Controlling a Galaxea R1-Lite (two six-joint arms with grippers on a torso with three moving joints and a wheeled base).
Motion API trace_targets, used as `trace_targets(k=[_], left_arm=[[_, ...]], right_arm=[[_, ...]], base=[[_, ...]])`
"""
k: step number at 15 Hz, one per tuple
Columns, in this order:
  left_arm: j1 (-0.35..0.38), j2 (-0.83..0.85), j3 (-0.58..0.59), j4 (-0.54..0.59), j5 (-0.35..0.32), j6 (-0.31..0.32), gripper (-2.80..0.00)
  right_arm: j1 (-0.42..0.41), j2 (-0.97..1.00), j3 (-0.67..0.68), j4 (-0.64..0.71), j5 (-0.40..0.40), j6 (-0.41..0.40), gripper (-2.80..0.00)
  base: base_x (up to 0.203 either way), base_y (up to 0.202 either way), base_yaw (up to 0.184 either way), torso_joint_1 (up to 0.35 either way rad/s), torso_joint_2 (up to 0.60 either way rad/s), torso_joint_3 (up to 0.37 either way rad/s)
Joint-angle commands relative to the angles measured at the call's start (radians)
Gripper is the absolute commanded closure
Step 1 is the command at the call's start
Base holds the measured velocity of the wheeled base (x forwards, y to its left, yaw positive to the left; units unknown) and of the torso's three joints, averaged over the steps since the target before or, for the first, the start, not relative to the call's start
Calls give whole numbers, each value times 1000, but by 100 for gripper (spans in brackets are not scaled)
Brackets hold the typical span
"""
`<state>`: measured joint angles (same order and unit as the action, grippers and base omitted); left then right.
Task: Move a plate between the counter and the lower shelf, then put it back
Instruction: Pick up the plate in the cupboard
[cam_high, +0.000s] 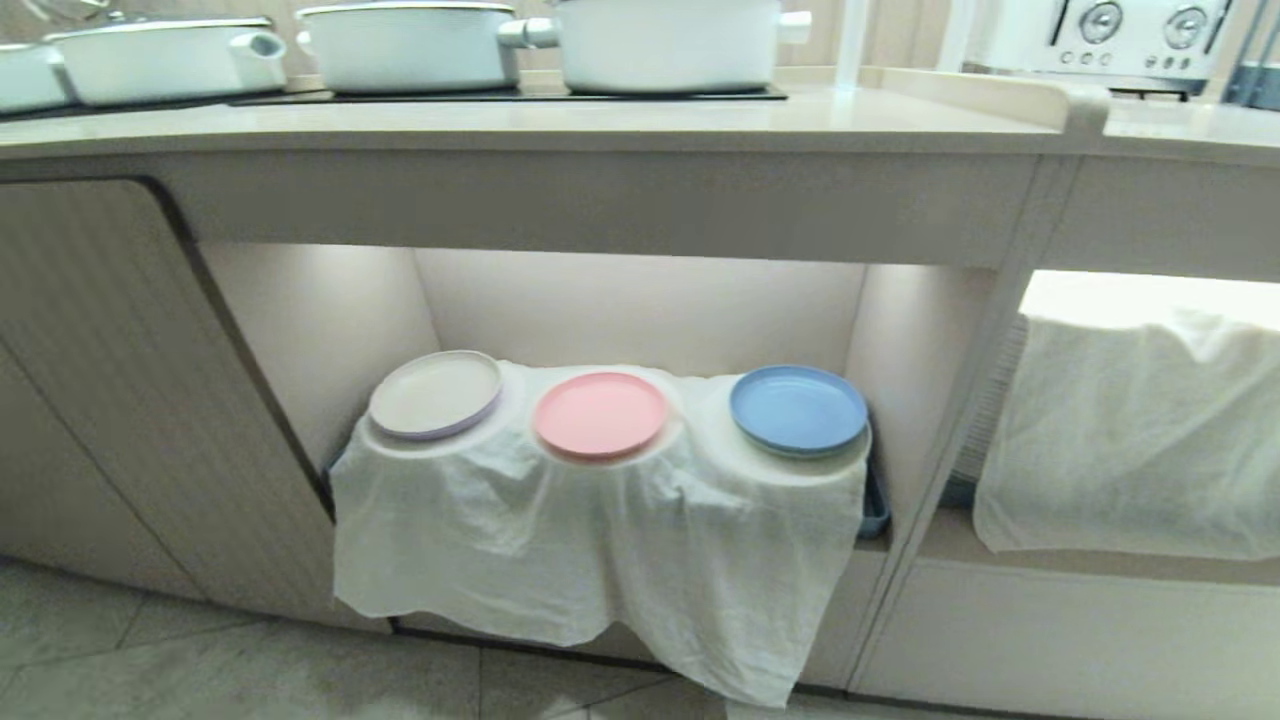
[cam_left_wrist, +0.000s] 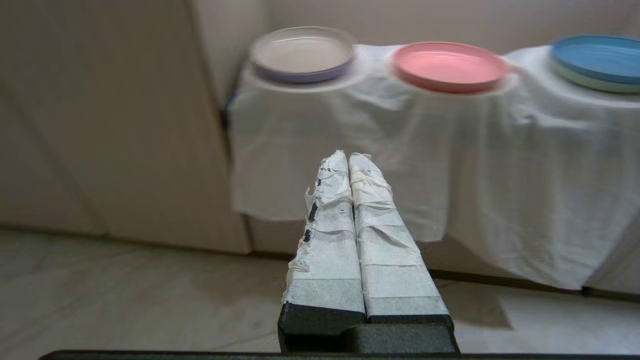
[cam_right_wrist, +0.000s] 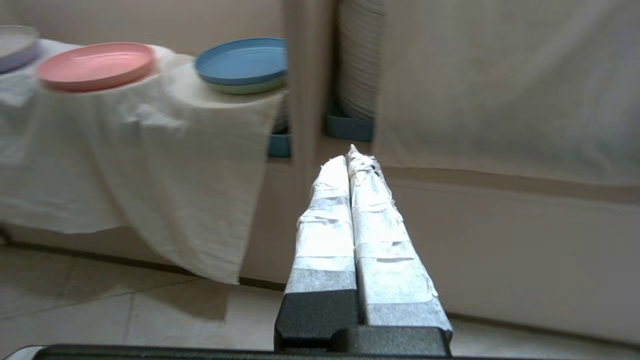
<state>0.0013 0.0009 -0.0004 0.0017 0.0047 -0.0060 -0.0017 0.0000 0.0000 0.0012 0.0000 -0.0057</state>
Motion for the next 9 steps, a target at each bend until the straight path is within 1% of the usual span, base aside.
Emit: trace_targets(k=[1, 3, 9], left_arm=[[0, 1, 0, 0, 0, 0, 0], [0, 1, 0, 0, 0, 0, 0], [0, 1, 0, 0, 0, 0, 0]], right_arm=[[0, 0, 0, -1, 0, 0, 0], [0, 0, 0, -1, 0, 0, 0], [0, 0, 0, -1, 0, 0, 0]], base=[[-3, -9, 168, 2, 1, 6], [-2, -5, 91, 3, 2, 4], [0, 0, 0, 0, 0, 0]])
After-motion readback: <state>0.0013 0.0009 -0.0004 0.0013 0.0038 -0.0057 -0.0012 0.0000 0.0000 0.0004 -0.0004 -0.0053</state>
